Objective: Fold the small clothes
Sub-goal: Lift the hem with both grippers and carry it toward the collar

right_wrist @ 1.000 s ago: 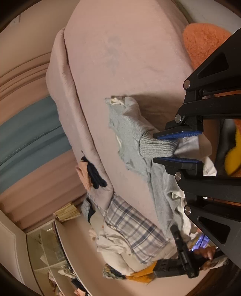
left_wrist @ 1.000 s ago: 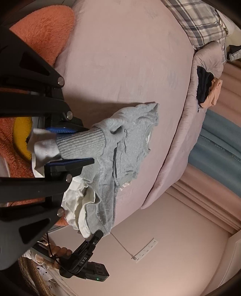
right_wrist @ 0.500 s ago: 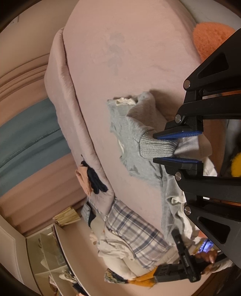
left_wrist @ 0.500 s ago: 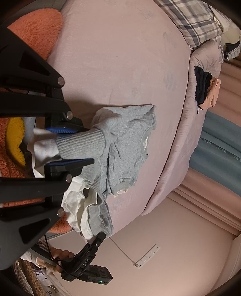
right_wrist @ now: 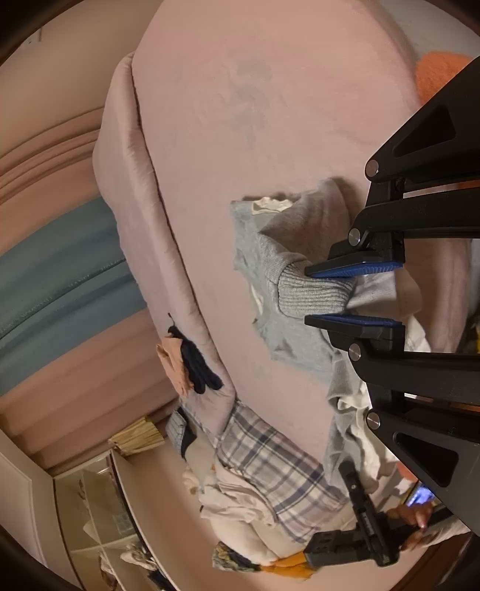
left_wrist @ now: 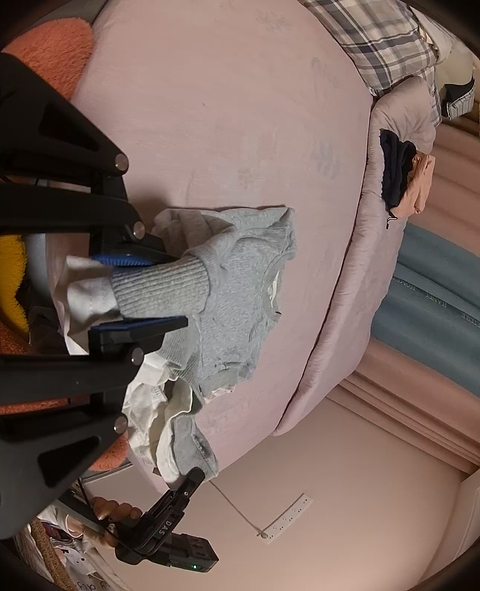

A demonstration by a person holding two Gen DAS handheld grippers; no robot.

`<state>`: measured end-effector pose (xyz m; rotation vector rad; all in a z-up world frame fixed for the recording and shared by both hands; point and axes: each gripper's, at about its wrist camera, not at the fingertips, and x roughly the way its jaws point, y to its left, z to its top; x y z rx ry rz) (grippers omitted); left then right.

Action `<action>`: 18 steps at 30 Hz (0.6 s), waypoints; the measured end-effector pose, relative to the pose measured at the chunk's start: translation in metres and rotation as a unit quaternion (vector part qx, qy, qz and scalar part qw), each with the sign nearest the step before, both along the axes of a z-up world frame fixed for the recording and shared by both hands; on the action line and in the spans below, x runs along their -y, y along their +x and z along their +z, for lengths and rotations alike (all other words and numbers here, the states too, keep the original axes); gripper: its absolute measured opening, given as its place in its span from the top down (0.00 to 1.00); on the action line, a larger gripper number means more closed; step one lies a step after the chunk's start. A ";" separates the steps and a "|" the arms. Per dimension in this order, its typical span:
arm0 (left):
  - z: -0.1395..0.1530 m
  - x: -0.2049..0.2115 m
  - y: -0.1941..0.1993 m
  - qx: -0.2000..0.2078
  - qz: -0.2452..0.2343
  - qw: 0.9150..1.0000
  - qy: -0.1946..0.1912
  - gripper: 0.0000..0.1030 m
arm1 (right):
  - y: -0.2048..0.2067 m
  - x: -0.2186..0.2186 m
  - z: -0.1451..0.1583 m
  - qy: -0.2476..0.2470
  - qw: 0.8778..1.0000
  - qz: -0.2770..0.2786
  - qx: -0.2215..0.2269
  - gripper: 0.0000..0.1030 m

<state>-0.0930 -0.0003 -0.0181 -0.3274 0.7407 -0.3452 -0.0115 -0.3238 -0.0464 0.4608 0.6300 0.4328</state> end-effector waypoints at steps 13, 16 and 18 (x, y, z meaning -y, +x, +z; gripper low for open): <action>-0.002 0.004 0.022 -0.011 0.004 1.000 0.002 0.79 | 0.021 -0.003 -0.004 -0.004 1.000 -0.004 -0.010 0.81; -0.003 0.005 0.027 -0.013 0.009 1.000 -0.004 0.78 | 0.019 -0.002 -0.006 0.000 1.000 -0.008 -0.010 0.81; -0.004 0.005 0.031 -0.014 0.012 1.000 -0.008 0.78 | 0.019 -0.001 -0.007 0.006 1.000 -0.012 -0.011 0.81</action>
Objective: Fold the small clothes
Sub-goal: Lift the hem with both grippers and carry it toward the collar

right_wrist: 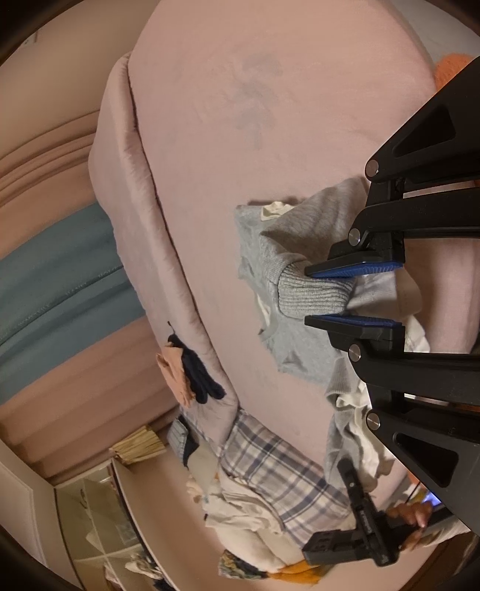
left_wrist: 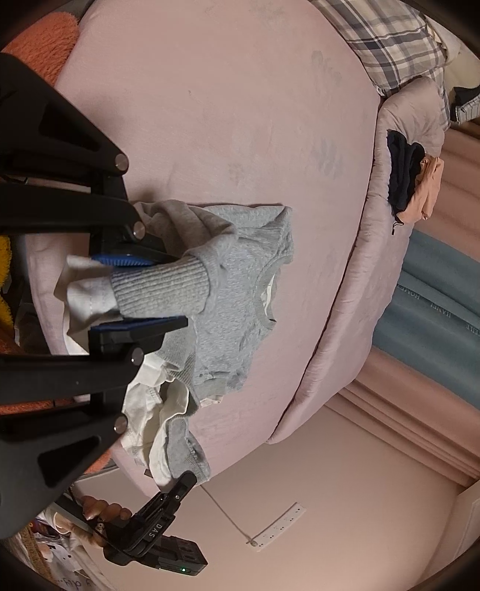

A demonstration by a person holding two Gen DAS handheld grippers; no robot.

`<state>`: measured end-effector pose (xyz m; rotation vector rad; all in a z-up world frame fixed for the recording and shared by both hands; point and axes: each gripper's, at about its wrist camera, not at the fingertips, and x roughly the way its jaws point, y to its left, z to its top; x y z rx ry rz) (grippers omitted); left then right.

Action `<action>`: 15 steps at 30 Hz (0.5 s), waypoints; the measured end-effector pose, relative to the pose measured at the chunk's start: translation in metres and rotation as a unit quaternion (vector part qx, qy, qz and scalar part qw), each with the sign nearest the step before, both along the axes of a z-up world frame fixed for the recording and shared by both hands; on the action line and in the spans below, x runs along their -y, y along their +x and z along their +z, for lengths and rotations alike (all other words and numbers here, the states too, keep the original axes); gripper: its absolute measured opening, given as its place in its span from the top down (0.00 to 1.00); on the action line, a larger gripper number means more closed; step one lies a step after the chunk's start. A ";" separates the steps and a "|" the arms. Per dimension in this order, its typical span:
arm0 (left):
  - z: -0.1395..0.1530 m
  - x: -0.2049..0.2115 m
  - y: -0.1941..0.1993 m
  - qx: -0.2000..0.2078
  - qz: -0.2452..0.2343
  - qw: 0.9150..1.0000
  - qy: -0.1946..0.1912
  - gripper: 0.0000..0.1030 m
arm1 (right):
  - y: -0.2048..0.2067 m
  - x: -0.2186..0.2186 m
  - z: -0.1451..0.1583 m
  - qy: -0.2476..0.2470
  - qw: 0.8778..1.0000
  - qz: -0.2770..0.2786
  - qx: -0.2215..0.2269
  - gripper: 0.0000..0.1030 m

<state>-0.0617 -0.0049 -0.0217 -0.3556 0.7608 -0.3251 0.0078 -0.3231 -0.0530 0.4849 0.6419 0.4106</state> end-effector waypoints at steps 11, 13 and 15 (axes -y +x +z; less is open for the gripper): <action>0.004 -0.006 0.012 0.008 0.009 1.000 -0.006 0.78 | 0.004 -0.003 0.004 -0.005 1.000 0.001 0.012 0.81; 0.004 -0.006 0.014 0.010 0.010 1.000 -0.005 0.78 | 0.006 -0.003 0.004 -0.005 1.000 0.002 0.015 0.81; 0.005 -0.007 0.017 0.012 0.011 1.000 -0.005 0.78 | 0.006 -0.002 0.003 -0.005 1.000 0.001 0.014 0.81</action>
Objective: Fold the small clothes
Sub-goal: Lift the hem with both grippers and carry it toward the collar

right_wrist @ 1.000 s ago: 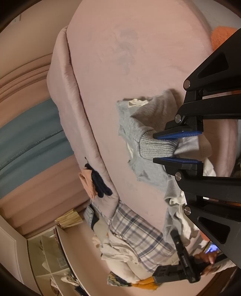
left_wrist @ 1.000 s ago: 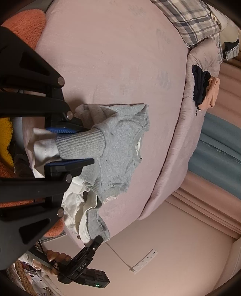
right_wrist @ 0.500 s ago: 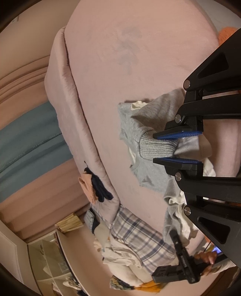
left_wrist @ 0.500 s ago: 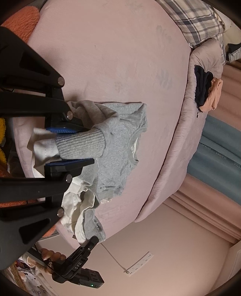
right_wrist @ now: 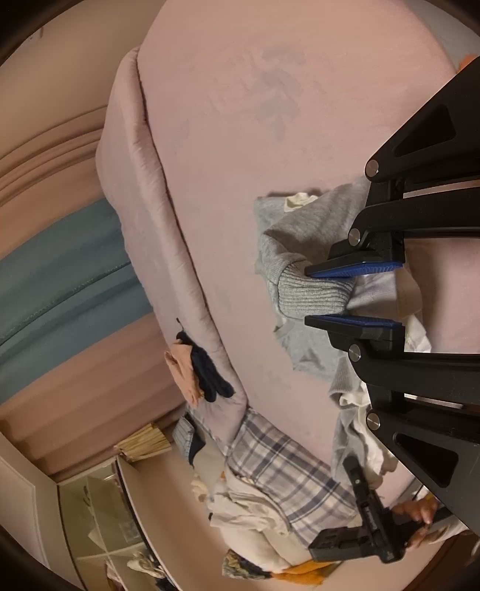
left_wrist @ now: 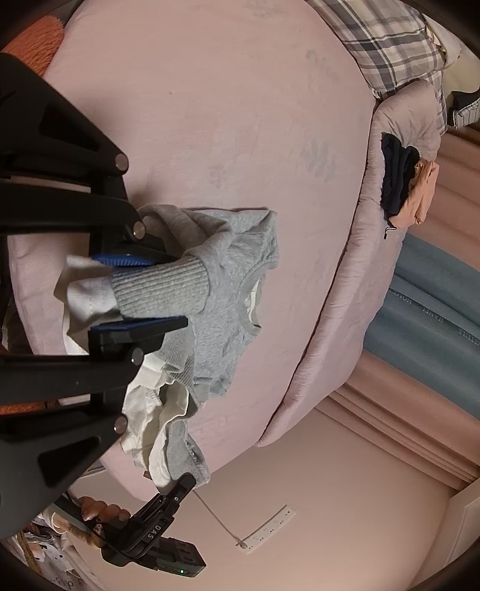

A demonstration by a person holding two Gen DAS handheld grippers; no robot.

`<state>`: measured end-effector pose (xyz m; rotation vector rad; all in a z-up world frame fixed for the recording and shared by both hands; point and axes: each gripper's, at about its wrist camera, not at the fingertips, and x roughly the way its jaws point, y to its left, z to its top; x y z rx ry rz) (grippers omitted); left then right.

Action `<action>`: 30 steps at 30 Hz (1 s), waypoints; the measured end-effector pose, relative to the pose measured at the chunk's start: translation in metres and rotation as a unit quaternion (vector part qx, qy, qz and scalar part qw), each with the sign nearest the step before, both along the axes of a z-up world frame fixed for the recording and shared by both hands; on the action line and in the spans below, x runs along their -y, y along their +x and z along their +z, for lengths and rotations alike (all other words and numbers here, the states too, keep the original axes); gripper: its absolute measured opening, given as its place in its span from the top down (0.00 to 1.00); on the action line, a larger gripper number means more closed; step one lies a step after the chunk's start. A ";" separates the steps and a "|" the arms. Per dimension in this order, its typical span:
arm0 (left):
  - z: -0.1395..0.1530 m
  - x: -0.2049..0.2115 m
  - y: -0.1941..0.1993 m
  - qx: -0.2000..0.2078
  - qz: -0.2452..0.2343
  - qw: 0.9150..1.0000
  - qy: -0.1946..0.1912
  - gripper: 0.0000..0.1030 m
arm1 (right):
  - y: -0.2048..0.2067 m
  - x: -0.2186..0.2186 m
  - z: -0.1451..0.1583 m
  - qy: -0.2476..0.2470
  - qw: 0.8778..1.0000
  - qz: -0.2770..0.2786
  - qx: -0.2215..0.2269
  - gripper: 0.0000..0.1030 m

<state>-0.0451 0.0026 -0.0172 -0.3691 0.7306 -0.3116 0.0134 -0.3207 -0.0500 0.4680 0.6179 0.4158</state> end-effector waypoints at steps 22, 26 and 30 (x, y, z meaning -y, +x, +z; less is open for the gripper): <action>-0.008 -0.002 0.062 -0.013 0.034 0.999 0.033 0.78 | 0.046 -0.020 0.016 -0.059 0.998 0.024 -0.004 0.81; -0.013 -0.001 0.073 -0.021 0.038 0.998 0.040 0.78 | 0.056 -0.019 0.014 -0.048 0.998 0.036 -0.016 0.81; -0.014 0.002 0.084 -0.026 0.036 0.998 0.047 0.78 | 0.064 -0.020 0.009 -0.051 0.998 0.035 -0.030 0.81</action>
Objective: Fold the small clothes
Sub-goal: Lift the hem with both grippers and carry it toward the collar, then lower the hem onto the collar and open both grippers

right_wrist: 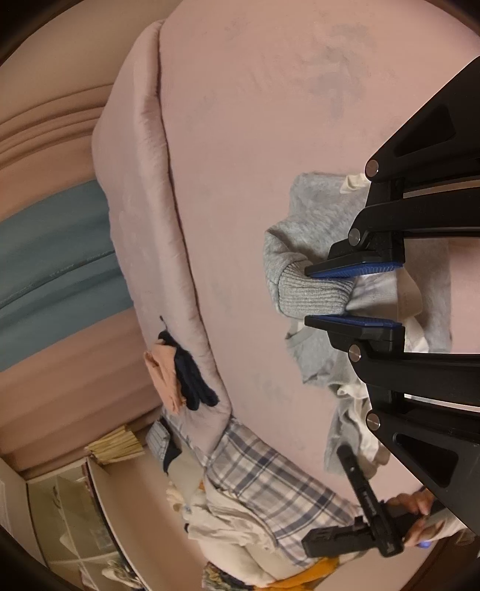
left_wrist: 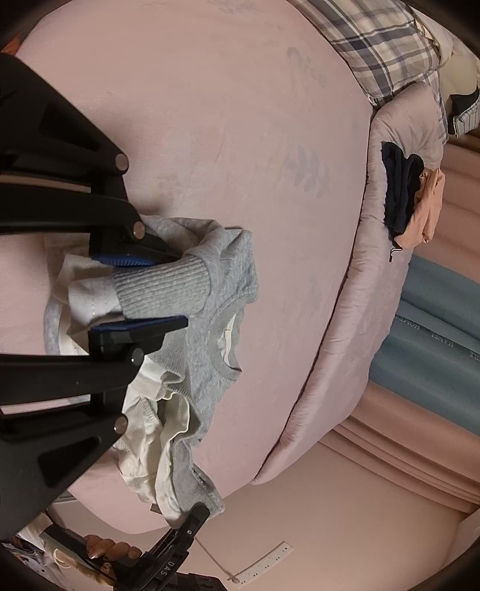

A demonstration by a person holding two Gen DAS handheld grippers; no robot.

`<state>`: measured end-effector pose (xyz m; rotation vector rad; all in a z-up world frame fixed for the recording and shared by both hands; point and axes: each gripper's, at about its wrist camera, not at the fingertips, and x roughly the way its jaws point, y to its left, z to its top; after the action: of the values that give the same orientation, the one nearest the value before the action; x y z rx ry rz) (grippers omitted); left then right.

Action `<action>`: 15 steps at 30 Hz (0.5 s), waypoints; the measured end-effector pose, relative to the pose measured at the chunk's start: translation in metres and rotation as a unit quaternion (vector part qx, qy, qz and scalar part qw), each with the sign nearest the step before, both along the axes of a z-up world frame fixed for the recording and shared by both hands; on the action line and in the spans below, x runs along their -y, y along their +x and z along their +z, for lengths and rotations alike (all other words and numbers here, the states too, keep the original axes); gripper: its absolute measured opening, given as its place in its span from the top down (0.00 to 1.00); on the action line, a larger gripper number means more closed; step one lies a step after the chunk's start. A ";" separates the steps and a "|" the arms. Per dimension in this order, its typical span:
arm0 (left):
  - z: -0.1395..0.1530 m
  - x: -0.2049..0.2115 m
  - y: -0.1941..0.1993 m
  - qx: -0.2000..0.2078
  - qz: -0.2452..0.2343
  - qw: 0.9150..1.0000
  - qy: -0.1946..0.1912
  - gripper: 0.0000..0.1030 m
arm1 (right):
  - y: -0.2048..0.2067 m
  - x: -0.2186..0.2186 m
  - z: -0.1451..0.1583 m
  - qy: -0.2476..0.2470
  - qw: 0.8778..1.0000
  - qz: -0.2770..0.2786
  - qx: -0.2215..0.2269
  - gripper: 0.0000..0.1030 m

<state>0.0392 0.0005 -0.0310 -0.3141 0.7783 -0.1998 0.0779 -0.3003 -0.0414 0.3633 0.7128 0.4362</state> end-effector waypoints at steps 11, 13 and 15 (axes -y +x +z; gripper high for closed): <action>-0.023 0.009 0.044 -0.039 0.016 0.999 0.027 0.78 | 0.044 -0.004 -0.028 -0.028 0.998 -0.017 -0.051 0.81; -0.029 0.010 0.051 -0.047 0.018 0.998 0.030 0.78 | 0.048 -0.006 -0.036 -0.044 0.997 -0.025 -0.058 0.81; -0.034 0.010 0.059 -0.053 0.021 0.998 0.029 0.78 | 0.051 -0.006 -0.042 -0.053 0.996 -0.032 -0.062 0.81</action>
<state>0.0981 -0.0098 -0.0651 -0.2863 0.8797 -0.1221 0.1290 -0.2946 -0.0834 0.3150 0.8403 0.3165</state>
